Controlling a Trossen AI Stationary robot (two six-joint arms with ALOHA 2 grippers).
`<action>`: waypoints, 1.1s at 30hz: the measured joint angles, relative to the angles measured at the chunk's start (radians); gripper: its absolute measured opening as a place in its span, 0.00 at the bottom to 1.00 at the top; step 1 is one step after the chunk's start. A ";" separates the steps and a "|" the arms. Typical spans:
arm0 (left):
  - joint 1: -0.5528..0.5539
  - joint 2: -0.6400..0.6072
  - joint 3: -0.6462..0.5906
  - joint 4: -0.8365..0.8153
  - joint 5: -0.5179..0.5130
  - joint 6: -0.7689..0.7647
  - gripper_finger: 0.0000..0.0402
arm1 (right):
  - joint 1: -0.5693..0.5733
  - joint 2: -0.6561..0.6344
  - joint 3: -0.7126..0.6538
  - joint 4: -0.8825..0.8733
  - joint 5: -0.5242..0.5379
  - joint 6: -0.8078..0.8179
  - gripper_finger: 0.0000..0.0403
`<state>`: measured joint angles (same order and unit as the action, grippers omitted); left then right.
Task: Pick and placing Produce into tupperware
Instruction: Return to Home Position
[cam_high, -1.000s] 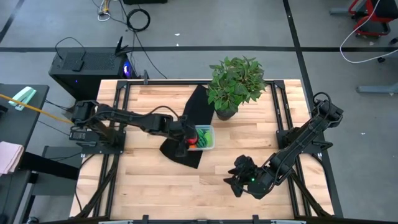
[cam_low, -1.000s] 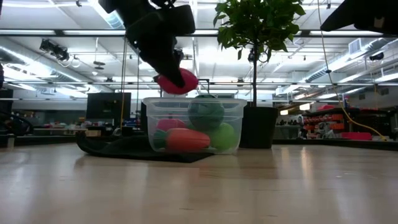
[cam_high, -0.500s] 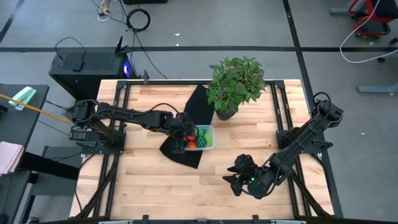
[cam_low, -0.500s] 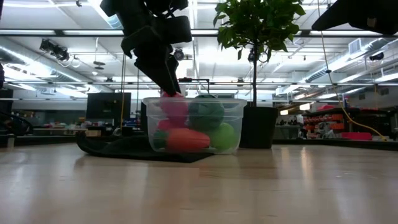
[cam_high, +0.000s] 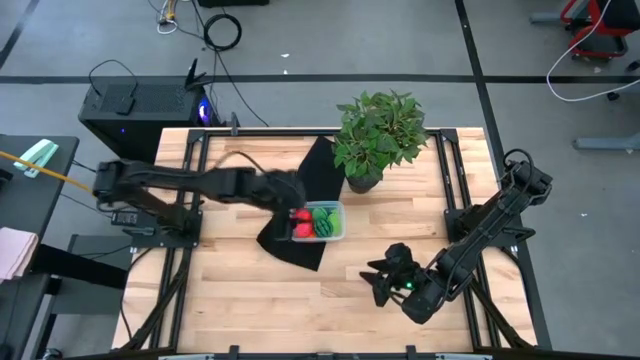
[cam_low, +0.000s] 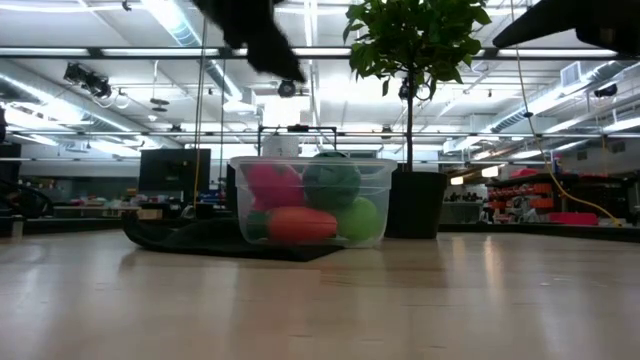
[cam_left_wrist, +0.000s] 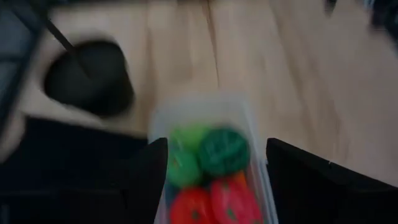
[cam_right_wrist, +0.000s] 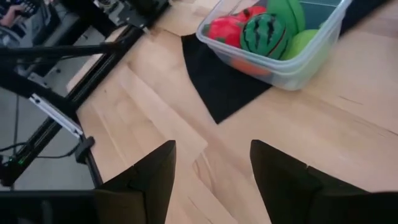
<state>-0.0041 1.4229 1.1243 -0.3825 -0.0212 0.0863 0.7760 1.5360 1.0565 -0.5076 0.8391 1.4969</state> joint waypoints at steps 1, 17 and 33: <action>0.004 -0.032 0.000 0.016 0.000 -0.003 0.70 | 0.000 0.000 0.000 -0.001 0.001 0.008 0.52; 0.089 -0.566 -0.073 0.394 0.000 -0.160 0.65 | -0.001 0.000 0.000 -0.007 0.053 0.143 0.44; 0.149 -1.095 -0.534 0.429 -0.030 -0.369 0.50 | -0.001 0.000 0.000 0.006 0.039 0.207 0.42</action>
<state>0.1448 0.3281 0.5900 0.0467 -0.0513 -0.2830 0.7746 1.5356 1.0561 -0.5018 0.8776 1.7043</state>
